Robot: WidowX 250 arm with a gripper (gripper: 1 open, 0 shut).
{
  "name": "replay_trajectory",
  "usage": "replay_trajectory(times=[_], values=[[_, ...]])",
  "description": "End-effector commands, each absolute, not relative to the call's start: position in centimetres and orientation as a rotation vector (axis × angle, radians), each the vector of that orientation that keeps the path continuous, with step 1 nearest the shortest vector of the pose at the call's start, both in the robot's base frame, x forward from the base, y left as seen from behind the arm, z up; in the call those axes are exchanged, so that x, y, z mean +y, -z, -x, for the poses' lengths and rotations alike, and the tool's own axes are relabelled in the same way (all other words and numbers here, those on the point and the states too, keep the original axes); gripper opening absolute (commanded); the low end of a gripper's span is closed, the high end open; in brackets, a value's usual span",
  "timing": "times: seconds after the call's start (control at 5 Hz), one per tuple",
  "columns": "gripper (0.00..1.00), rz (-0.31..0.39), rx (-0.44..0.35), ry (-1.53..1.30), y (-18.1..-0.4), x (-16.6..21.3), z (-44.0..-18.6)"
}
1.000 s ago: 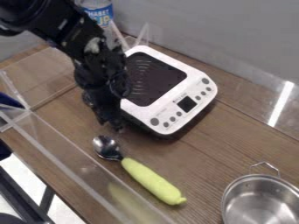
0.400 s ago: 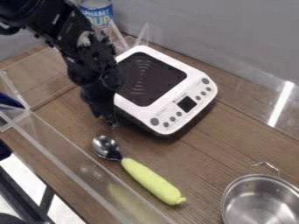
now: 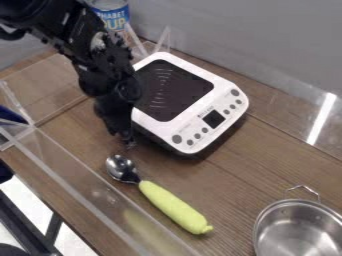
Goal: Put green spoon on the white and black stove top
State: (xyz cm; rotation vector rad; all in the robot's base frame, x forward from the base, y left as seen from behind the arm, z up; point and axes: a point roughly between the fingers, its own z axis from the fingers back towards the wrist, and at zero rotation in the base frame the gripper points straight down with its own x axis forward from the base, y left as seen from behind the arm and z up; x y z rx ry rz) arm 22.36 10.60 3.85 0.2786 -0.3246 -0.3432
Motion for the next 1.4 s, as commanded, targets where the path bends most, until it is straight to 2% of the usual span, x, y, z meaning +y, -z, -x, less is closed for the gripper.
replay_trajectory(times=[0.0, 0.6, 0.8, 1.2], values=[[0.00, -0.297, -0.366, 0.367, -4.8, 10.5, -23.4], [0.00, -0.299, -0.353, 0.302, -4.6, 7.0, -22.3], [1.00, -0.304, -0.346, 0.247, -4.4, 5.7, -22.3], [1.00, -0.281, -0.367, 0.310, -4.5, 4.4, -22.8]])
